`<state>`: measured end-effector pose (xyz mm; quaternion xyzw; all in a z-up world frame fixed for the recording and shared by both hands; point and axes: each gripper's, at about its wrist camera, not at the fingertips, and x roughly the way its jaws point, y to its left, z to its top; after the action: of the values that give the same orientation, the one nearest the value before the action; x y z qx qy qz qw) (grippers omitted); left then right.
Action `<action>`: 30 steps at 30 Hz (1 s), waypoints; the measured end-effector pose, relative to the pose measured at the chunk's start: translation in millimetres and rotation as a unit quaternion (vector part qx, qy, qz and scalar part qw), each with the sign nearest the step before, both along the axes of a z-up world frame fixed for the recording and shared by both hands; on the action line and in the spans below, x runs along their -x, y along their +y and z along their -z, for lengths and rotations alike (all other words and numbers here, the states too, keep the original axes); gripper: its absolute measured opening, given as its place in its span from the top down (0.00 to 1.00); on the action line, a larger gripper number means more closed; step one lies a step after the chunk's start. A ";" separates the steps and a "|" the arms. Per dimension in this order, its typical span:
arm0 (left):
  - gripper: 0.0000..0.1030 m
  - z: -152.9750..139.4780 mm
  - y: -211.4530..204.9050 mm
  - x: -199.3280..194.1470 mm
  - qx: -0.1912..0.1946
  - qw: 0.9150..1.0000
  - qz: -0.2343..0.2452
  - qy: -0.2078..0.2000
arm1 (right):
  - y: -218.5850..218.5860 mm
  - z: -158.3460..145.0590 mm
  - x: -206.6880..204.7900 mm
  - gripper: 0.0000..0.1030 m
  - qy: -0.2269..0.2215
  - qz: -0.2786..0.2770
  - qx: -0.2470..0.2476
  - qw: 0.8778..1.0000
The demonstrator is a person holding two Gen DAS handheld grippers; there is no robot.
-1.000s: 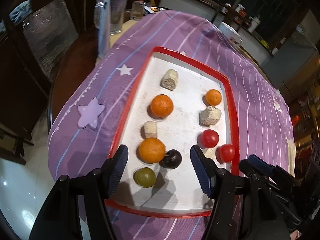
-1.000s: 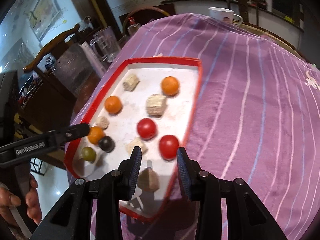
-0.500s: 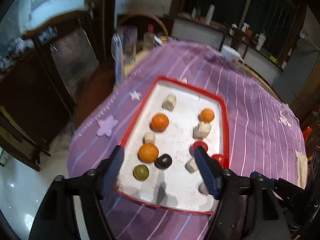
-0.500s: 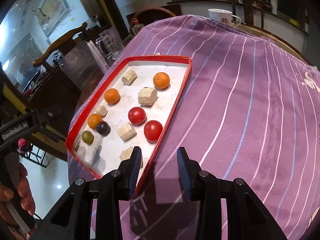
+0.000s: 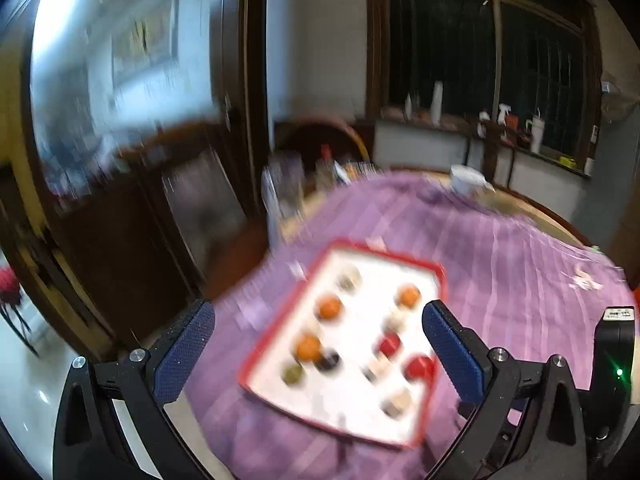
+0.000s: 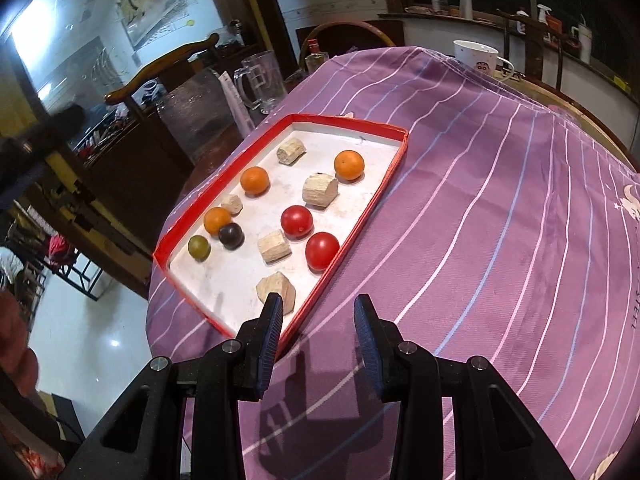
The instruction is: Organize fruits
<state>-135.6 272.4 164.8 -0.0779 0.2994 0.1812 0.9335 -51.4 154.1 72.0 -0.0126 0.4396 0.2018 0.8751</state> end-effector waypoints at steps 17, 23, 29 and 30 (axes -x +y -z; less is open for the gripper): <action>0.00 71.9 -12.4 -6.4 0.052 0.986 0.025 0.157 | 8.0 16.7 6.9 0.60 0.012 -0.029 0.048 0.998; 0.00 86.8 -12.0 -14.7 0.080 0.979 0.049 0.184 | 10.8 21.6 1.9 0.60 0.020 -0.023 0.056 0.998; 0.00 93.1 -5.7 -20.0 0.093 0.976 0.054 0.192 | 15.3 24.0 -0.7 0.60 0.019 -0.020 0.067 0.997; 0.00 93.6 -4.8 -21.1 0.093 0.975 0.053 0.193 | 15.9 24.4 -1.2 0.60 0.019 -0.019 0.069 0.997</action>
<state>-114.4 267.6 71.2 -0.1118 0.4934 0.1143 0.8550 -50.2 170.1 47.5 -0.0774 0.4690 0.1884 0.8594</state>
